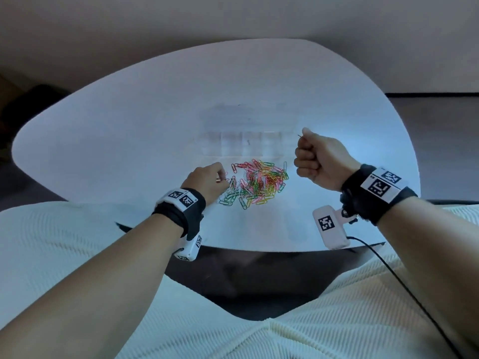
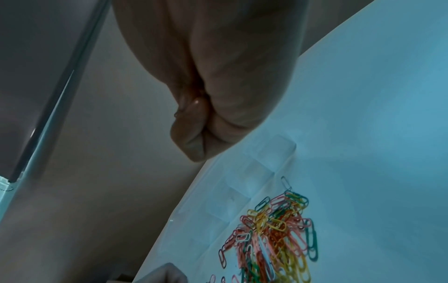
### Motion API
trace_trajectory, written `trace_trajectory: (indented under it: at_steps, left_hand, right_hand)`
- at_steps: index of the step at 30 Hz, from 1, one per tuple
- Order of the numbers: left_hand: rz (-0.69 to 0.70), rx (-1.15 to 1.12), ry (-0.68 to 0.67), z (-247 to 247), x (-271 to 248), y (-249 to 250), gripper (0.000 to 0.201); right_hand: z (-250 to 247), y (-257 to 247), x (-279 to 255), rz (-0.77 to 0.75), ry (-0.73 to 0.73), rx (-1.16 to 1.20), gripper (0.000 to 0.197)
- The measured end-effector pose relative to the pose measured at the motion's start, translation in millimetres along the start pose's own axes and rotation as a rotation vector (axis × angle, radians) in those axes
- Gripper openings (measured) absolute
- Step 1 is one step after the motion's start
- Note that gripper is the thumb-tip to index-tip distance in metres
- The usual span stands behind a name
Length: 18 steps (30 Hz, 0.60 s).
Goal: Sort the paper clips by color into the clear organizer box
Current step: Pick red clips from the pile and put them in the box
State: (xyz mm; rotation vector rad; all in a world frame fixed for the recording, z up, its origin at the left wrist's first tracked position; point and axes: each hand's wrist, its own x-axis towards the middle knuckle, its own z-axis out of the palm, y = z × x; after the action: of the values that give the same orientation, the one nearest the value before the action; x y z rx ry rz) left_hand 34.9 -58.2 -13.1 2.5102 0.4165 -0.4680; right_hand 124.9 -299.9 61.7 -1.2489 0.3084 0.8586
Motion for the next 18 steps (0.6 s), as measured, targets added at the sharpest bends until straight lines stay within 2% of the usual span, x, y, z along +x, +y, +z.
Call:
trace_trajectory:
  at_steps: [4, 8, 12, 15, 17, 18]
  left_hand:
    - [0.063, -0.363, 0.043, -13, -1, 20, 0.021]
    - [0.094, -0.84, -0.077, -32, -2, 50, 0.035]
    - [0.093, -1.122, -0.135, -43, -5, 89, 0.032]
    - [0.011, -1.164, -0.115, -43, 0, 116, 0.034]
    - [-0.056, -0.999, -0.122, -37, 15, 127, 0.031]
    - [-0.071, -0.842, -0.131, -32, 24, 131, 0.028]
  right_hand:
    - [-5, -4, 1, -0.023, 0.124, -0.001, 0.037]
    - [-7, -11, 0, -0.051, 0.222, 0.088, 0.014]
    - [-10, -14, 6, -0.038, 0.274, 0.144, 0.015]
    - [-12, -18, 10, 0.026, 0.384, 0.007, 0.004]
    - [-14, -22, 11, 0.061, 0.445, -0.095, 0.007]
    - [-15, -24, 13, 0.055, 0.458, -0.122, 0.011]
